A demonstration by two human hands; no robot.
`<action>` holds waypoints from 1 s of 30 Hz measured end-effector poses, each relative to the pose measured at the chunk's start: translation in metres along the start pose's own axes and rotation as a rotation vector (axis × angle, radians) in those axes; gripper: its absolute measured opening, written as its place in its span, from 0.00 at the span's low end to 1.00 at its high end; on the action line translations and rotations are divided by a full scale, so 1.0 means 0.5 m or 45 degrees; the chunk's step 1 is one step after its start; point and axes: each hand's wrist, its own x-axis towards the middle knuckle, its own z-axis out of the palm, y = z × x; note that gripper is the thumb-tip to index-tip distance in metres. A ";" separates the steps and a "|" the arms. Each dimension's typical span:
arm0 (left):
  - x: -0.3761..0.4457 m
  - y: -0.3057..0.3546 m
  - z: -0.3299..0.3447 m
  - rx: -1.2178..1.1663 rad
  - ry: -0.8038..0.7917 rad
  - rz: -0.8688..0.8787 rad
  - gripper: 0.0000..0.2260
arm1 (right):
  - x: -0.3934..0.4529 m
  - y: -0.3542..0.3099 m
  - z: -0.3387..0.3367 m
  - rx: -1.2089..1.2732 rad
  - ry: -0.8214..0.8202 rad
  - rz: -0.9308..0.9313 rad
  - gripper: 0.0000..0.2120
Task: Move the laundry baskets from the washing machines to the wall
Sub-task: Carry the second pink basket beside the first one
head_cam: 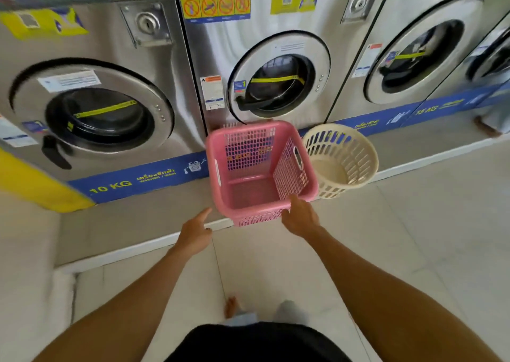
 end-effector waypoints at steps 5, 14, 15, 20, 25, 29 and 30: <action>0.090 0.032 -0.018 -0.031 -0.034 -0.017 0.31 | 0.101 -0.008 -0.008 0.024 -0.035 0.047 0.18; 0.243 0.086 -0.045 0.024 -0.007 -0.111 0.29 | 0.353 -0.026 -0.090 -0.008 -0.070 -0.022 0.18; 0.261 0.092 -0.045 0.014 -0.010 -0.145 0.29 | 0.377 -0.022 -0.093 -0.043 -0.086 -0.050 0.17; 0.332 0.130 -0.035 -0.093 -0.026 -0.309 0.29 | 0.481 0.018 -0.101 -0.041 -0.111 -0.053 0.18; 0.406 0.136 -0.010 -0.122 -0.003 -0.443 0.25 | 0.574 0.073 -0.108 -0.065 -0.183 0.071 0.25; 0.456 0.130 0.014 -0.033 0.058 -0.489 0.25 | 0.630 0.096 -0.093 -0.050 -0.219 0.135 0.36; 0.467 0.131 0.019 0.007 0.110 -0.478 0.24 | 0.643 0.100 -0.084 -0.052 -0.218 0.139 0.37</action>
